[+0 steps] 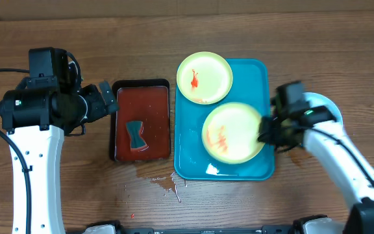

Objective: Clean dirty plates on tray and stack at the side
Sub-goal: 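Grasp the right yellow plate rim and drag it toward tray center, then grasp the sponge with the left gripper and dip it in red liquid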

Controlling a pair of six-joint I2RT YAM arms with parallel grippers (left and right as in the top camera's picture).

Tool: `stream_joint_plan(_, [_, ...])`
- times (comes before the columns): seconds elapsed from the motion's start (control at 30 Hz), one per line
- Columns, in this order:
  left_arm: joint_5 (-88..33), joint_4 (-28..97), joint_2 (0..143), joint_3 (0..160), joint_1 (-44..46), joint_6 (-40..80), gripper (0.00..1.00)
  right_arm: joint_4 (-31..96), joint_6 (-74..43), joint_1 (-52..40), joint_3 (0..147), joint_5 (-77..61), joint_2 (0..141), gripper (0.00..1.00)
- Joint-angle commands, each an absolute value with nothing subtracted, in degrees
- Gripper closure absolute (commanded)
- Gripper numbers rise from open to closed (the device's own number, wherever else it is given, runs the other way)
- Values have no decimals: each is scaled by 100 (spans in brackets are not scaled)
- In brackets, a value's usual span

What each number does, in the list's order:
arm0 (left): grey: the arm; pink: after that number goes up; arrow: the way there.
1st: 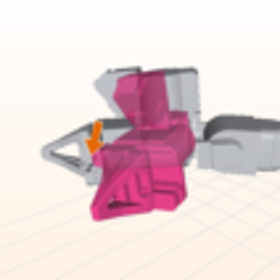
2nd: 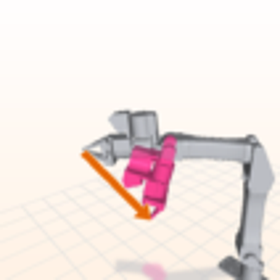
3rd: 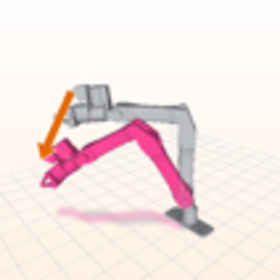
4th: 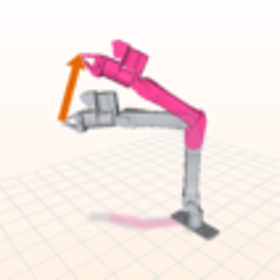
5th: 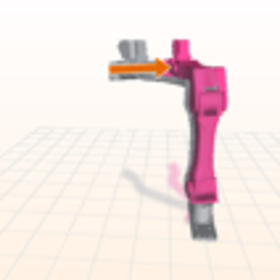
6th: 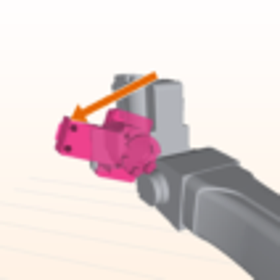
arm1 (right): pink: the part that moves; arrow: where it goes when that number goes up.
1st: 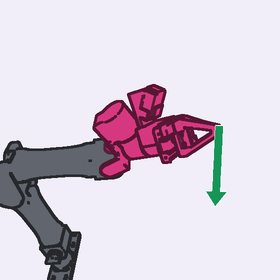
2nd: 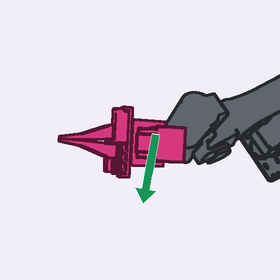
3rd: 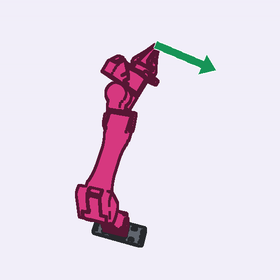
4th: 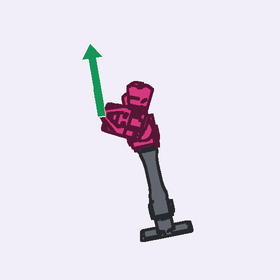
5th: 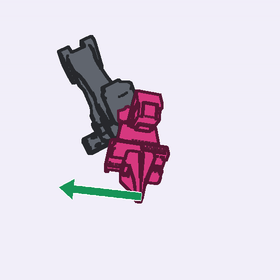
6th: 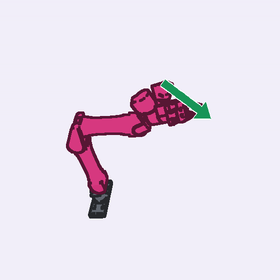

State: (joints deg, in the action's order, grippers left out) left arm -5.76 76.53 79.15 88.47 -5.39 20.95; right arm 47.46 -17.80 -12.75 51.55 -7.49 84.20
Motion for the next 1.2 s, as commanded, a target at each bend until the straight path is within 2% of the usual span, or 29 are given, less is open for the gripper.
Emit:
stream_joint_plan(0.0, [-679, 7631, 7944, 8936, -561, 2108, 0, 4115, -1986, -1629, 4735, -799, 8530, 96])
stream_joint_plan(0.1, [-1275, 7561, 7944, 8936, -561, 2141, 0, 3756, -1953, -1885, 4696, -773, 8552, 96])
stream_joint_plan(0.13, [-1498, 7561, 7944, 8936, -558, 2134, 0, 3732, -1955, -1929, 4727, -751, 8552, 92])
stream_joint_plan(0.17, [-1717, 7566, 7944, 8936, -552, 2058, 0, 3767, -1955, -1951, 4788, -727, 8552, 85])
stream_joint_plan(0.2, [-1865, 7577, 7944, 8936, -530, 1938, 0, 3846, -1964, -1949, 4866, -687, 8549, 73])
stream_joint_plan(0.23, [-1870, 7599, 7944, 8934, -493, 1874, 0, 3968, -1988, -1949, 4971, -633, 8525, 67])
stream_joint_plan(0.37, [-1315, 7627, 7944, 8729, -150, 1837, 4, 4595, -1990, -1835, 5551, -427, 8296, 67])
stream_joint_plan(0.43, [-921, 7542, 7944, 8477, 73, 1835, 12, 4895, -1990, -1802, 5848, -292, 8132, 67])
stream_joint_plan(0.47, [-764, 7450, 7944, 8226, 226, 1839, 21, 5024, -1968, -1798, 5999, -259, 8007, 67])
stream_joint_plan(0.5, [-716, 7395, 7944, 8101, 292, 1839, 23, 5050, -1968, -1798, 6036, -261, 7964, 67])
stream_joint_plan(0.53, [-698, 7238, 7944, 7854, 399, 1841, 28, 5100, -1970, -1798, 6095, -261, 7863, 67])
stream_joint_plan(0.7, [-154, 6042, 7990, 6477, 659, 2257, 32, 5227, -1975, -1798, 6117, -266, 7575, 68])
stream_joint_plan(0.83, [-139, 5168, 8344, 5557, 637, 2770, 42, 5443, -1975, -1800, 6110, -563, 7588, 74])
stream_joint_plan(0.93, [-231, 4689, 8788, 5304, 637, 2856, 52, 5529, -1975, -1798, 6110, -607, 7588, 76])
stream_joint_plan(1.03, [-283, 4235, 9284, 5271, 652, 2853, 55, 5485, -1975, -1798, 6110, -609, 7588, 76])
stream_joint_plan(1.07, [-283, 4099, 9465, 5271, 652, 2853, 59, 5468, -1975, -1798, 6110, -609, 7588, 76])
stream_joint_plan(1.13, [-351, 3970, 9758, 5282, 652, 2853, 87, 5454, -1975, -1798, 6110, -607, 7588, 77])
stream_joint_plan(1.17, [-412, 3957, 9880, 5301, 652, 2853, 96, 5459, -1975, -1798, 6110, -607, 7588, 77])
